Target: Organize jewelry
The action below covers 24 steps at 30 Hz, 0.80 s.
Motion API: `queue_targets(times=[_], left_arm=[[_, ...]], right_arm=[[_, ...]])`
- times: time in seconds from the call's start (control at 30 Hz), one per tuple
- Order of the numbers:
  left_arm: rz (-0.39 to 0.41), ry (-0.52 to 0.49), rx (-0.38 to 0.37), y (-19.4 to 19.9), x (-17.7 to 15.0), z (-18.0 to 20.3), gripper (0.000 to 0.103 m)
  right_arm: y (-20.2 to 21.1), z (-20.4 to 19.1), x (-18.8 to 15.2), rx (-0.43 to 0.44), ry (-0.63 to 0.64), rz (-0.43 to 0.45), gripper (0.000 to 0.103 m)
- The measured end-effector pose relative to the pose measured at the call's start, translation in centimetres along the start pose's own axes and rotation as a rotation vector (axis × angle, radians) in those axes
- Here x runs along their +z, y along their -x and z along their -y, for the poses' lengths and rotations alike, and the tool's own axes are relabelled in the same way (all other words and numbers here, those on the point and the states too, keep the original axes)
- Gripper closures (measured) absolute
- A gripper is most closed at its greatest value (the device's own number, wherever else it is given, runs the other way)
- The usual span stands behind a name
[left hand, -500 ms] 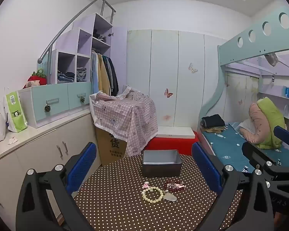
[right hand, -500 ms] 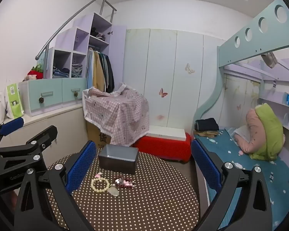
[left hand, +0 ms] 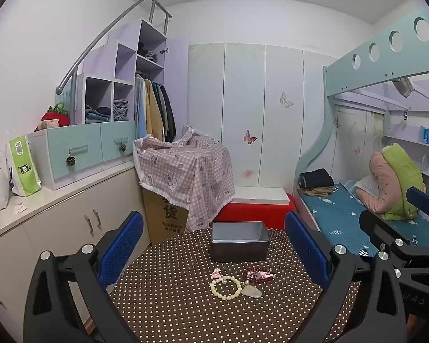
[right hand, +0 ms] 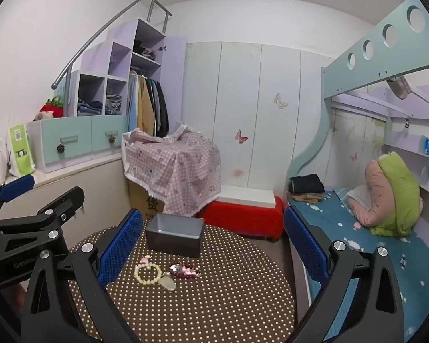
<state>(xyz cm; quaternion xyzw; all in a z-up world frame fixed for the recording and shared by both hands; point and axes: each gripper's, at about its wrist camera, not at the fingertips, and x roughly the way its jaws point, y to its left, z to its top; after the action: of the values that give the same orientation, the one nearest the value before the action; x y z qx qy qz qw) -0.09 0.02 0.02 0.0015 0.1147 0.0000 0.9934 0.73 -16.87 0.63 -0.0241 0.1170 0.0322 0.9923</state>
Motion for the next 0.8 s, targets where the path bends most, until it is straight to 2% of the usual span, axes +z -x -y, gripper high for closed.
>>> queue_targets(times=[0.43, 0.73, 0.8], left_arm=[[0.0, -0.003, 0.005, -0.2, 0.0, -0.3, 0.007], [0.0, -0.009, 0.011, 1.1, -0.1, -1.0, 0.007], [-0.003, -0.013, 0.01, 0.4, 0.1, 0.1, 0.007]], right_arm=[[0.1, 0.3, -0.2, -0.001, -0.002, 0.003, 0.008], [0.1, 0.6, -0.4, -0.001, -0.002, 0.001, 0.008], [0.1, 0.6, -0.4, -0.001, -0.002, 0.001, 0.008]])
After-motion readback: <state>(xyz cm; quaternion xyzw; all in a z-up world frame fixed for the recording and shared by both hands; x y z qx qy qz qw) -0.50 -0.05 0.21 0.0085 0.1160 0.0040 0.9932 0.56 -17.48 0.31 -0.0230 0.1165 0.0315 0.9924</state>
